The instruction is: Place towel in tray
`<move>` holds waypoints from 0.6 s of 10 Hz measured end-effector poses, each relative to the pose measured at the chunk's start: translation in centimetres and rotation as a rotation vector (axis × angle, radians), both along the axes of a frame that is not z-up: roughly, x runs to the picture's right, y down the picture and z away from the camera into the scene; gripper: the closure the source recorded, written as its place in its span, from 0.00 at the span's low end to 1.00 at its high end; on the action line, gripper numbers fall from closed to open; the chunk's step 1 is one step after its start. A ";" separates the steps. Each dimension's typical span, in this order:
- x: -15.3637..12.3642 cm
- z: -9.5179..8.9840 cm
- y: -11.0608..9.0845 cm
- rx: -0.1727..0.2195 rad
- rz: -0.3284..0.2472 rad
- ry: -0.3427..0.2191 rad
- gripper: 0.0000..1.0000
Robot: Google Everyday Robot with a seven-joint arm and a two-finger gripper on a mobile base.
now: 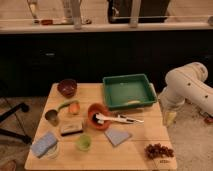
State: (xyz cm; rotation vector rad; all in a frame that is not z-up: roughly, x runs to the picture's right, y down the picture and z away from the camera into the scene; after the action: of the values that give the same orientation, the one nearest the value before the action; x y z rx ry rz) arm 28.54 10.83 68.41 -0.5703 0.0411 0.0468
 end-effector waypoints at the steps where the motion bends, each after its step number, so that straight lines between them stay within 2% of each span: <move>1: 0.0 0.0 0.0 0.000 0.000 0.000 0.20; 6: 0.0 0.0 0.0 0.000 0.000 0.000 0.20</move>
State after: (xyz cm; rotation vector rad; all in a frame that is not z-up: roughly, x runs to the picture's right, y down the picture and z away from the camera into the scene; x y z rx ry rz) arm 28.54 10.80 68.39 -0.5698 0.0414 0.0467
